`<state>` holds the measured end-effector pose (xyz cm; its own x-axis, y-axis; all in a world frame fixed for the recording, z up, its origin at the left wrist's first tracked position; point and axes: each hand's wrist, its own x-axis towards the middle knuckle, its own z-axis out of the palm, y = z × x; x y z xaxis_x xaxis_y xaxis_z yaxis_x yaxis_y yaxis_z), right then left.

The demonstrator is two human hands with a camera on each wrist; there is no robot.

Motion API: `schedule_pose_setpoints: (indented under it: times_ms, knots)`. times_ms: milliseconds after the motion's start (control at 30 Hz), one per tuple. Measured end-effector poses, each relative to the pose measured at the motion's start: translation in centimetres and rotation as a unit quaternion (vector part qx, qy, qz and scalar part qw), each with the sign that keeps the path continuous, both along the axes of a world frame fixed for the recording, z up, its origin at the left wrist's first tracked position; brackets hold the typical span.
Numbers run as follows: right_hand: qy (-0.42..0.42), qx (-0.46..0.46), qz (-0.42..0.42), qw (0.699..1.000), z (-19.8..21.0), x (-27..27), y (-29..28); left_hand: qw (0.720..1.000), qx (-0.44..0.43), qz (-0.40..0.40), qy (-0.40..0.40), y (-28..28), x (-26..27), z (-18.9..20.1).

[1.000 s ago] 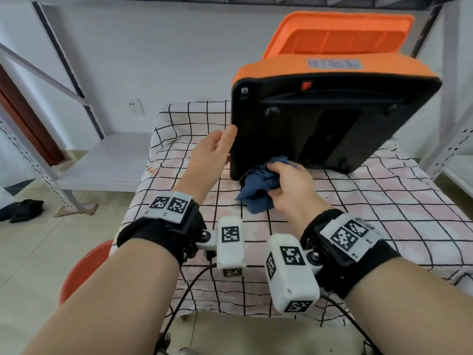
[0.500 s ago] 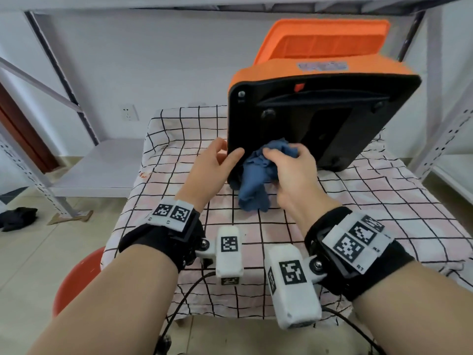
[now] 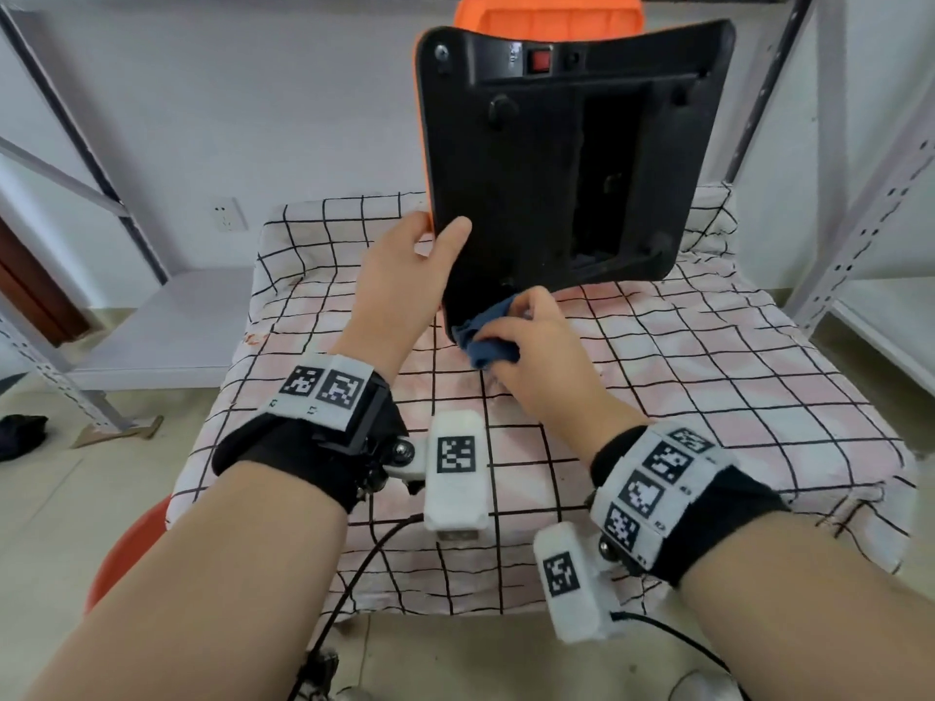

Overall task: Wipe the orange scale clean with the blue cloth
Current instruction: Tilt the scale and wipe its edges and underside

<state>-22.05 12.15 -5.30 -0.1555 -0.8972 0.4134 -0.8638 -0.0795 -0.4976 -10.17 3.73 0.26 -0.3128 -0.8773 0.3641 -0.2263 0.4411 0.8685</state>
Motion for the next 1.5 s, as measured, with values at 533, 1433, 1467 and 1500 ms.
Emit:
schedule_pose_setpoints:
  times_ms: [533, 1433, 1467, 1500]
  knots:
    - [-0.388, -0.051, -0.177, 0.903, 1.7, -4.1, -2.5, 0.999, 0.029, -0.006, 0.036, 0.0, 0.0, 0.7]
    - [0.0, -0.091, -0.072, 0.993, 1.1, -2.1, -2.3, 0.987, -0.009, 0.084, 0.139, -1.7, 1.3, -0.6]
    - [0.013, -0.068, -0.074, 0.995, 1.2, -2.9, -2.1, 0.986, 0.0, 0.089, 0.137, -1.7, 1.3, -0.8]
    - [0.026, -0.052, -0.081, 0.995, 1.3, -3.8, -1.9, 0.986, 0.01, 0.094, 0.138, -1.8, 1.4, -0.8]
